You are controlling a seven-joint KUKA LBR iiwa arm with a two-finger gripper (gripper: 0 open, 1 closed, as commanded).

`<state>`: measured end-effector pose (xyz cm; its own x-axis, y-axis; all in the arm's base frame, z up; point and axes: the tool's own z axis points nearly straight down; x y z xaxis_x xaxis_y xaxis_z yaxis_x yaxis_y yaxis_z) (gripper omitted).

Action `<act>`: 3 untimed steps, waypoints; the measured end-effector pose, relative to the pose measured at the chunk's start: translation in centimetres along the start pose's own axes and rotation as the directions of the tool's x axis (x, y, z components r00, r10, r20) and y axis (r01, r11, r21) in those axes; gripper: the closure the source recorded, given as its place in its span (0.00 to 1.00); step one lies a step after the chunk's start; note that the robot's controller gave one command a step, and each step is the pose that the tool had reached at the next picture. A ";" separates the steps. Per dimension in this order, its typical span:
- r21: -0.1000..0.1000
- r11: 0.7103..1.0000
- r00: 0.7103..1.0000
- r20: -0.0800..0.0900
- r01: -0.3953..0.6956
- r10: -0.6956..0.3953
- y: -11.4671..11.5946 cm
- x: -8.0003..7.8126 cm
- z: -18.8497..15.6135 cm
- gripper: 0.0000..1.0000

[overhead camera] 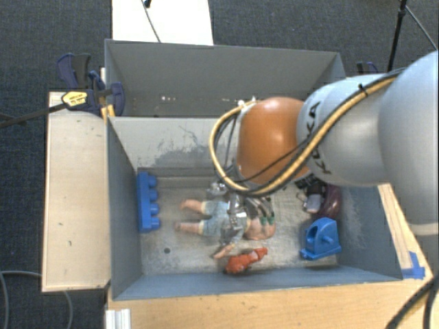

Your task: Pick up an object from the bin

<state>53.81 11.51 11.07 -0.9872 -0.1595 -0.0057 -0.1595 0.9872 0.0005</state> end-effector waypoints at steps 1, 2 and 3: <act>-0.001 0.991 0.991 0.009 0.132 -0.132 -0.4 0.2 3.7 1.00; -0.001 0.991 0.991 0.009 0.130 -0.130 -0.4 0.2 3.7 1.00; 0.000 0.994 0.994 0.004 0.107 -0.107 -0.4 -0.1 -14.4 1.00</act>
Offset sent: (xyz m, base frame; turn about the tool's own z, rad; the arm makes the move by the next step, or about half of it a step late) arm 0.0000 0.0000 0.0000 0.0000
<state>53.92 11.15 25.46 -0.9644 -0.2641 -0.0101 -0.2641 0.9645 -0.0006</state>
